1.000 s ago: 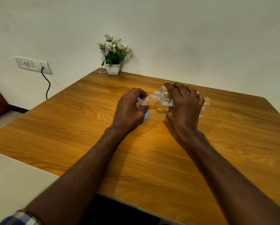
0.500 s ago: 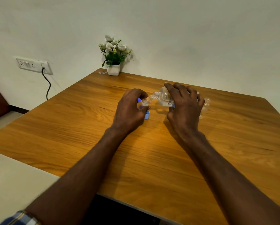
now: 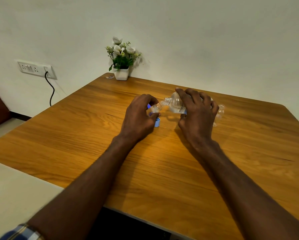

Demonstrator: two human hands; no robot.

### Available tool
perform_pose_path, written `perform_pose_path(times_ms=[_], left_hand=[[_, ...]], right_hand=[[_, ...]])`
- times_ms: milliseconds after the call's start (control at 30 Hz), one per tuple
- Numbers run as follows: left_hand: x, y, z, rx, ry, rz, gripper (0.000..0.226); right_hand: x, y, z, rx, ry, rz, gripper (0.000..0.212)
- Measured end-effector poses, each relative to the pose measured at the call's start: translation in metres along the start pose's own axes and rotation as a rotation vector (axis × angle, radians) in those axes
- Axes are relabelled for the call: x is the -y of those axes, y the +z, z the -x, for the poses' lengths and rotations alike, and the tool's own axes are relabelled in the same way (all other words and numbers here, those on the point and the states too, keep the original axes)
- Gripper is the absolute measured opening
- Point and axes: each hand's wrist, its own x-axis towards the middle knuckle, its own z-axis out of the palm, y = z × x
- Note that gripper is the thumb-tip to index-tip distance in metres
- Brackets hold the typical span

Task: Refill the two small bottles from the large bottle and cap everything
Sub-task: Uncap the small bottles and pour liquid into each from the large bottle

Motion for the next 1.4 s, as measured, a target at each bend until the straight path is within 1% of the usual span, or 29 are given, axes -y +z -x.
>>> perform_pose_path(times_ms=[200,833,1133,1400], left_hand=[[0.0010,0.0002,0.0002,-0.010,0.006,0.012,0.030],[0.0013,0.0017,0.0005,-0.010,0.012,0.007,0.029],[0.0027,0.0018,0.0000,-0.029,0.018,0.038,0.030],[0.0039,0.0026,-0.0014,-0.034,0.030,0.067,0.031]], right_hand=[[0.0000,0.0014,0.0008,-0.023,-0.009,-0.001,0.092],[-0.0008,0.0010,0.0011,-0.022,-0.008,0.005,0.092],[0.0011,0.0018,0.0013,-0.020,-0.005,-0.004,0.096],[0.0021,0.0049,0.0018,-0.030,-0.002,-0.015,0.093]])
